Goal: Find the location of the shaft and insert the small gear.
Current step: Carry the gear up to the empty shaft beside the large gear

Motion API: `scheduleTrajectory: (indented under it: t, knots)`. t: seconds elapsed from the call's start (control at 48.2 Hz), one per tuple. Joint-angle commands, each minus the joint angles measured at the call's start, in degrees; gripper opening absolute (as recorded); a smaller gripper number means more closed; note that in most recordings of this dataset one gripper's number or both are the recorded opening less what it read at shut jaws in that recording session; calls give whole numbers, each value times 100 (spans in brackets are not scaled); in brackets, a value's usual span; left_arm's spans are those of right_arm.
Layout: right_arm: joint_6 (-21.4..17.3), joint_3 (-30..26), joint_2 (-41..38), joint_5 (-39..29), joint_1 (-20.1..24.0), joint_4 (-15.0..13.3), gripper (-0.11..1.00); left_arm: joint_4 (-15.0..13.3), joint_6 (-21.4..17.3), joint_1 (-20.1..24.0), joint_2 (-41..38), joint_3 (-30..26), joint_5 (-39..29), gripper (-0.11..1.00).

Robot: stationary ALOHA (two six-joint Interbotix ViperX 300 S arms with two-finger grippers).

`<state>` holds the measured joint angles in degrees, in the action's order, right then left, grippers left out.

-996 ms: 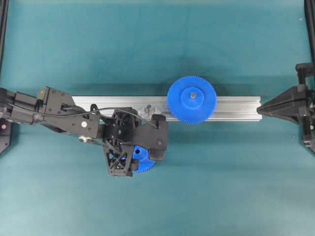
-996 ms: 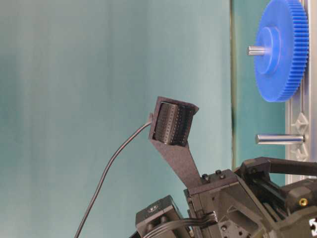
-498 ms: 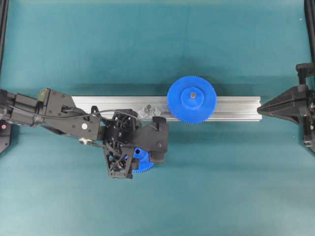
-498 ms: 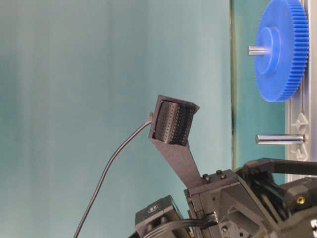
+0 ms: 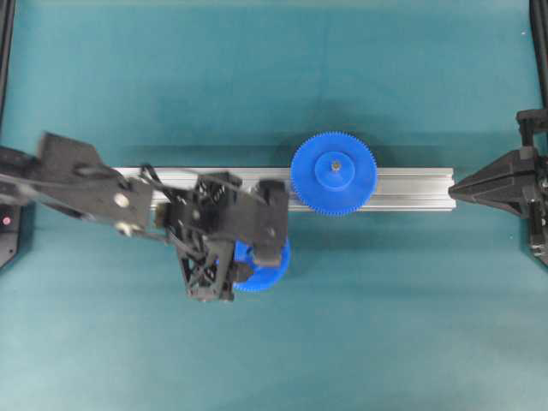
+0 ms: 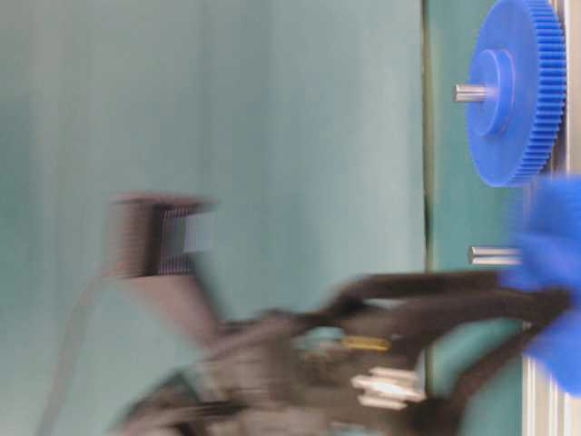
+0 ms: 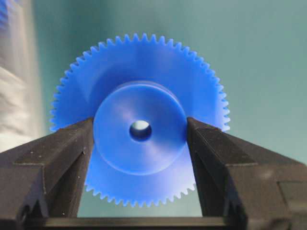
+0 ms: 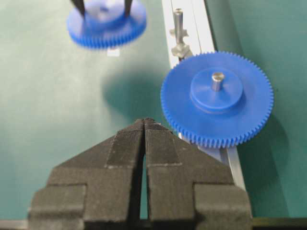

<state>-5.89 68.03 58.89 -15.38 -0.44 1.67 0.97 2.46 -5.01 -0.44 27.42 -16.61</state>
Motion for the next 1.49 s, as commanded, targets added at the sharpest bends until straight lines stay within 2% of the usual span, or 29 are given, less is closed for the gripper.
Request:
scheduleTrajectory:
  t: [0.0,0.415,0.643,0.809,0.892,1.473]
  knots:
    - [-44,-44,-26,35,-9,18,2,18,-26,158,378,-141,26,64]
    - [-53,-18,9,70,-9,18,2,18,-773,782,343,-272,26,64]
    - [-44,9,97,62,-9,18,2,18,-817,896,343,-360,-141,64]
    - [-53,26,123,62,-9,18,2,18,-826,896,378,-773,-1274,64]
    - [-44,62,123,79,-18,9,2,18,-835,896,352,-993,-1635,64]
    - [-44,114,123,158,-35,18,2,26,-993,905,-211,-932,-1380,64]
